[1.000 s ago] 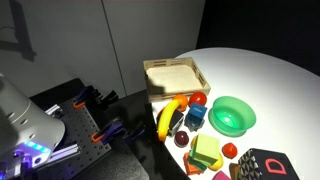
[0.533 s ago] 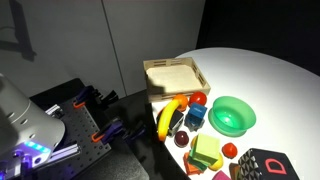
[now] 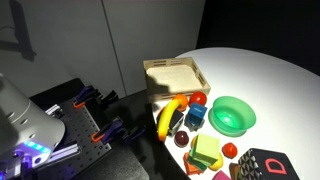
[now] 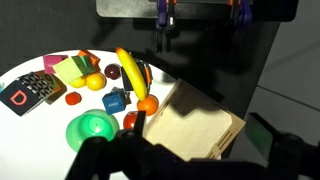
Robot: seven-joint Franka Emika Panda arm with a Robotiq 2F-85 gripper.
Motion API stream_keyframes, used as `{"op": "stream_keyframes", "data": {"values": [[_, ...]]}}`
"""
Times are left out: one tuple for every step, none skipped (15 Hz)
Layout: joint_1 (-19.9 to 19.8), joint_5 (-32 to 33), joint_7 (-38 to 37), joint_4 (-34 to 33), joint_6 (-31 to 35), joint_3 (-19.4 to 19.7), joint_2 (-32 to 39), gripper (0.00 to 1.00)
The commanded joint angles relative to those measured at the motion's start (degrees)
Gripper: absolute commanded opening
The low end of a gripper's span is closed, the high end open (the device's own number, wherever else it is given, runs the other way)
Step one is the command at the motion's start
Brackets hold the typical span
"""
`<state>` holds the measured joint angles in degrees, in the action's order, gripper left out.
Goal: Put the banana onto the tray
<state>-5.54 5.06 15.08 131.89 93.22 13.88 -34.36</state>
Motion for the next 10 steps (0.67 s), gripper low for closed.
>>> {"op": "stream_keyframes", "data": {"values": [[-0.87, 0.18, -1.73, 1.92, 5.32, -0.83, 1.63, 1.0], [-0.95, 0.18, -1.96, 2.36, 6.61, -0.88, 2.25, 1.0], [-1.1, 0.33, -2.37, 3.07, 8.32, -0.97, 3.08, 1.0], [-1.18, 0.26, -2.66, 3.6, 9.58, -0.98, 3.87, 1.0], [-1.29, 0.3, -2.79, 4.25, 11.06, -0.9, 4.8, 1.0], [-1.32, 0.14, -2.55, 4.79, 12.19, -0.76, 5.58, 1.0], [-1.32, -0.07, -1.95, 5.41, 13.6, -0.48, 6.44, 1.0], [-1.42, -0.13, -1.61, 6.03, 14.96, -0.32, 7.31, 1.0], [-1.54, -0.05, -1.24, 6.73, 16.49, -0.19, 8.1, 1.0], [-1.73, 0.13, -0.95, 7.6, 18.32, -0.08, 8.72, 1.0]]}}
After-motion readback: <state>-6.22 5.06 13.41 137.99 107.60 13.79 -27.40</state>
